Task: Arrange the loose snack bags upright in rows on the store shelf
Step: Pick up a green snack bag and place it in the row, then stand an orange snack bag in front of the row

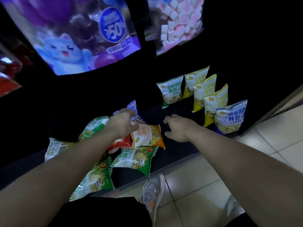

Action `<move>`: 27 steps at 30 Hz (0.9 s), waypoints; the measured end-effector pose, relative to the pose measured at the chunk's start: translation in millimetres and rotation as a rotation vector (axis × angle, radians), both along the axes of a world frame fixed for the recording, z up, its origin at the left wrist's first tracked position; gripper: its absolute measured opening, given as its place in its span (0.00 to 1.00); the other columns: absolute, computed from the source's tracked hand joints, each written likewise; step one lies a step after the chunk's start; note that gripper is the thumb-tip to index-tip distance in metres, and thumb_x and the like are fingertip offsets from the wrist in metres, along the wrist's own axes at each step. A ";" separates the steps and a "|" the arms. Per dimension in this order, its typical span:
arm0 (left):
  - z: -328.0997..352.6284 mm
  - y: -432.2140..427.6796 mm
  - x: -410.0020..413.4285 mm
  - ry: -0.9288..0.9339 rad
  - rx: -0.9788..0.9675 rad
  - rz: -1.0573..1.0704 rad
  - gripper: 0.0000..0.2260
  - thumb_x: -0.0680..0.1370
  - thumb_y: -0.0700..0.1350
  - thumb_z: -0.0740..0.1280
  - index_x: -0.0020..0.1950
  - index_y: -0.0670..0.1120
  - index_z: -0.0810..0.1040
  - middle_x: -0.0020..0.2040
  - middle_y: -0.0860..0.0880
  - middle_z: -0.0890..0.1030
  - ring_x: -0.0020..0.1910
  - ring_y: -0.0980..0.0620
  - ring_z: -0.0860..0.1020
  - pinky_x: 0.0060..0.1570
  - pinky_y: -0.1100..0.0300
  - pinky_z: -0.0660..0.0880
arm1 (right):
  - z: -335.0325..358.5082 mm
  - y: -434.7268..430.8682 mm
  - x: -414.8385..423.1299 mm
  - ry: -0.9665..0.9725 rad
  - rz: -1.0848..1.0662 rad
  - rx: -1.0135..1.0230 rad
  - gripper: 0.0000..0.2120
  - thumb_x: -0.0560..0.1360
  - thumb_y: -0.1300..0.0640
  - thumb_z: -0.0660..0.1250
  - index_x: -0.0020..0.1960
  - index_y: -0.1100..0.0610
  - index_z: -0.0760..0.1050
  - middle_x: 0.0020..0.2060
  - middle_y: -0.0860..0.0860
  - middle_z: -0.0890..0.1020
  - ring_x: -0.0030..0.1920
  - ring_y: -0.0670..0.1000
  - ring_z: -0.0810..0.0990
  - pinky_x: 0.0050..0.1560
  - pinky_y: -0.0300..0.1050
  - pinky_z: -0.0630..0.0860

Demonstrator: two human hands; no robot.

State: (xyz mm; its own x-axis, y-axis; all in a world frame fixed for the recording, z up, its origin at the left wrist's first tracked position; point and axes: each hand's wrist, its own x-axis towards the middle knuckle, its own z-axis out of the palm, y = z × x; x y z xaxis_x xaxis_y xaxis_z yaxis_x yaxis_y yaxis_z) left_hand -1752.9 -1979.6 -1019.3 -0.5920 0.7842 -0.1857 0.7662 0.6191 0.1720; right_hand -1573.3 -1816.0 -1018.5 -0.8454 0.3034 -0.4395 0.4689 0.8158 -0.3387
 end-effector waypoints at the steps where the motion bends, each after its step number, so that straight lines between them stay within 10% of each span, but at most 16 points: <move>1: -3.3 -18.1 -0.8 -0.015 -0.022 0.018 0.26 0.73 0.56 0.72 0.69 0.49 0.71 0.64 0.44 0.72 0.60 0.43 0.75 0.56 0.52 0.73 | -4.1 -8.1 -6.4 -0.024 0.038 0.031 0.26 0.78 0.47 0.64 0.73 0.54 0.64 0.65 0.55 0.69 0.61 0.58 0.74 0.57 0.54 0.75; 11: -24.9 -80.1 -44.7 -0.113 0.022 0.171 0.30 0.74 0.60 0.70 0.72 0.54 0.66 0.71 0.47 0.66 0.58 0.43 0.77 0.53 0.53 0.77 | -77.9 -66.1 -77.1 0.023 0.069 0.017 0.31 0.81 0.48 0.61 0.79 0.52 0.53 0.76 0.53 0.57 0.71 0.62 0.63 0.67 0.58 0.67; 27: -42.9 -58.3 -40.8 -0.134 0.059 0.112 0.28 0.75 0.58 0.69 0.72 0.52 0.67 0.72 0.51 0.66 0.65 0.49 0.71 0.57 0.58 0.72 | -125.4 -11.7 -116.5 -0.034 0.013 -0.415 0.52 0.63 0.45 0.81 0.79 0.45 0.55 0.65 0.46 0.72 0.63 0.49 0.72 0.64 0.46 0.70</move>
State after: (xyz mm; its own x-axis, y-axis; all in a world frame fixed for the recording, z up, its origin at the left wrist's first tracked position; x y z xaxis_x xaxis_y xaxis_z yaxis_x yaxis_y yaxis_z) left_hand -1793.7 -2037.9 -1062.2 -0.6496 0.7263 -0.2246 0.6606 0.6855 0.3060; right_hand -1689.8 -1827.7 -1143.9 -0.8309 0.0840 -0.5500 0.4760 0.6192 -0.6245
